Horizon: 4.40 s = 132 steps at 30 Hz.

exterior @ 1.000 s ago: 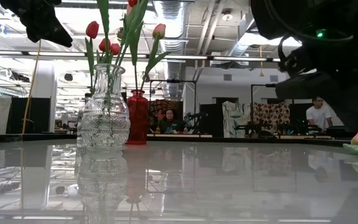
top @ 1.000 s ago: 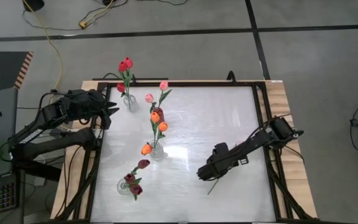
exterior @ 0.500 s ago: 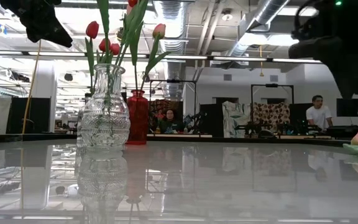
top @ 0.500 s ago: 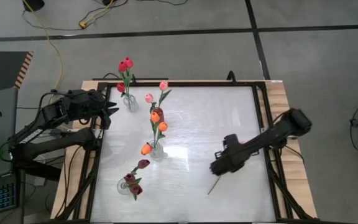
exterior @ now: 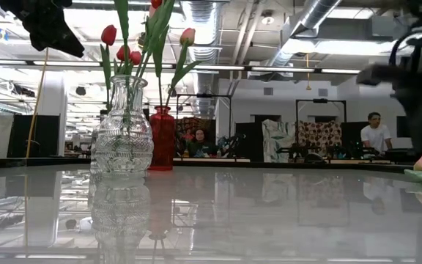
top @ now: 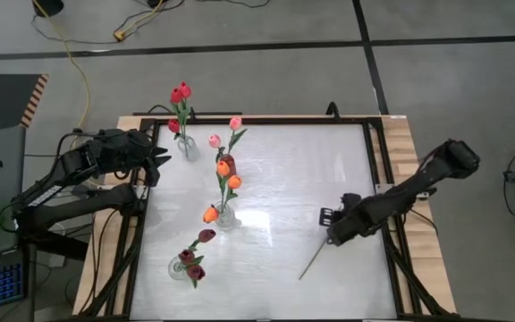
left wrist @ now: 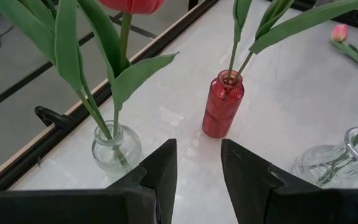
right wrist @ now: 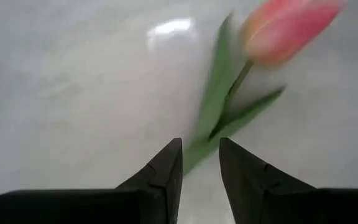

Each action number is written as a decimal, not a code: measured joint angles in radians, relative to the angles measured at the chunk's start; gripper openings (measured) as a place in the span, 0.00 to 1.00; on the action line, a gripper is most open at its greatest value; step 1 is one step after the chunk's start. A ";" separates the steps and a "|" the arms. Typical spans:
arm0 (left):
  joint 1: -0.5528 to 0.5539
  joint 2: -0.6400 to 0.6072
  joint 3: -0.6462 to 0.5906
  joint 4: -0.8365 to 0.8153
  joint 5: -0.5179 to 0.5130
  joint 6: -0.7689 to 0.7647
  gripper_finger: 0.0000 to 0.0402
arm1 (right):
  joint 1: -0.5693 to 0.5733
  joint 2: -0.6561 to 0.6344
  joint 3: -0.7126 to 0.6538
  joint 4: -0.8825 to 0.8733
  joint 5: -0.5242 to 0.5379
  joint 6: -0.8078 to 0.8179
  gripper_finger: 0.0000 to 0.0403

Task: Sort flowers into vase by color
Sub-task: Put the pink tulip into the red vase

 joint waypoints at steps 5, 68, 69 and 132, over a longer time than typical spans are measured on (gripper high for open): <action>0.000 0.000 0.000 -0.001 -0.003 0.000 0.28 | -0.006 0.076 -0.001 -0.039 -0.006 0.069 0.33; 0.000 0.000 0.000 -0.002 -0.006 0.005 0.28 | -0.181 -0.050 0.064 0.327 0.623 -0.729 0.07; 0.000 0.000 0.000 -0.002 0.003 0.005 0.28 | -0.207 -0.057 0.064 0.393 0.629 -0.834 0.07; 0.000 0.000 0.000 0.005 0.073 0.040 0.28 | -0.734 0.532 0.338 2.287 -0.237 -2.321 0.07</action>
